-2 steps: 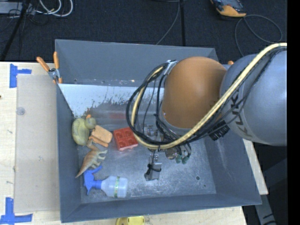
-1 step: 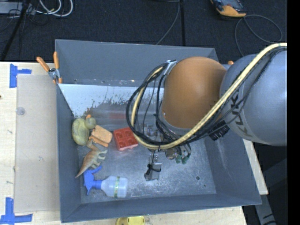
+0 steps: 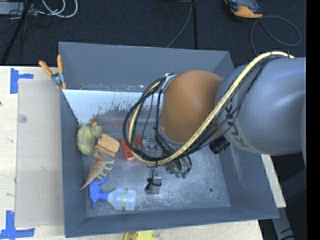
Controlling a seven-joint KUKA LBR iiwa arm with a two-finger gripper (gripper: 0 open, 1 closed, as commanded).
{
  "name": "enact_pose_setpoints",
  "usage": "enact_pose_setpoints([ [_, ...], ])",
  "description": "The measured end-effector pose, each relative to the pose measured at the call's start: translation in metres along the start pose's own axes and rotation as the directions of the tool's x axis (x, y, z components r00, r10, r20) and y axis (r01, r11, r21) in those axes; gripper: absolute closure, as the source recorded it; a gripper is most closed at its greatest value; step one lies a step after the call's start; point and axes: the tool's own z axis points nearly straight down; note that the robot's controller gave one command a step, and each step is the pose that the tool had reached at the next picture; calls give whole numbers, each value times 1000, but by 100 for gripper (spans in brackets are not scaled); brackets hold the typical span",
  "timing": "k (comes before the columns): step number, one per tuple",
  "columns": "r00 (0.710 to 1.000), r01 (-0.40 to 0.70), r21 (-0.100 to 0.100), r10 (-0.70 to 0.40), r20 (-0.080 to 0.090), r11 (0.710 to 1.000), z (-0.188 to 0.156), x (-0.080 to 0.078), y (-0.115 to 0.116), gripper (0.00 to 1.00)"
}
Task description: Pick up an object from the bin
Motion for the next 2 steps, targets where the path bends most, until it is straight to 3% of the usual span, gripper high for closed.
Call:
enact_pose_setpoints([
  [2,999,48,2,-48,-6,999,84,24,36,0],
])
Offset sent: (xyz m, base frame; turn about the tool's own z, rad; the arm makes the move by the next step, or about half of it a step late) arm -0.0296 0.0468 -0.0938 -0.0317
